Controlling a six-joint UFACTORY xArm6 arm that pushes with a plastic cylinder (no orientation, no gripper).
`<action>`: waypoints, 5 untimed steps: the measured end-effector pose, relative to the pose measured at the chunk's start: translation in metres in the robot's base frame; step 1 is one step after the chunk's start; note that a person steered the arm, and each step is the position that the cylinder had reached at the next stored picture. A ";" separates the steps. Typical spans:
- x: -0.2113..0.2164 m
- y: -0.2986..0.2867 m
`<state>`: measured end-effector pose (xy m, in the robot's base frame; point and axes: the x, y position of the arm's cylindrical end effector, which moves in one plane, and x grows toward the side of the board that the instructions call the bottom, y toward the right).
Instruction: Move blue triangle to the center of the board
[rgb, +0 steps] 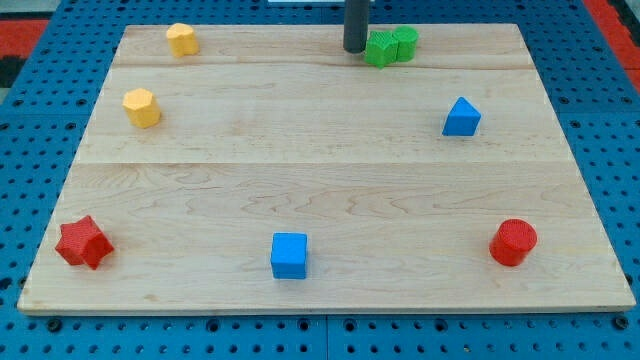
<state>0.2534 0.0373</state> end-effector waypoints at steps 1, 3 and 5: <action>0.034 -0.007; 0.059 0.100; 0.082 0.111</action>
<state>0.3349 0.1483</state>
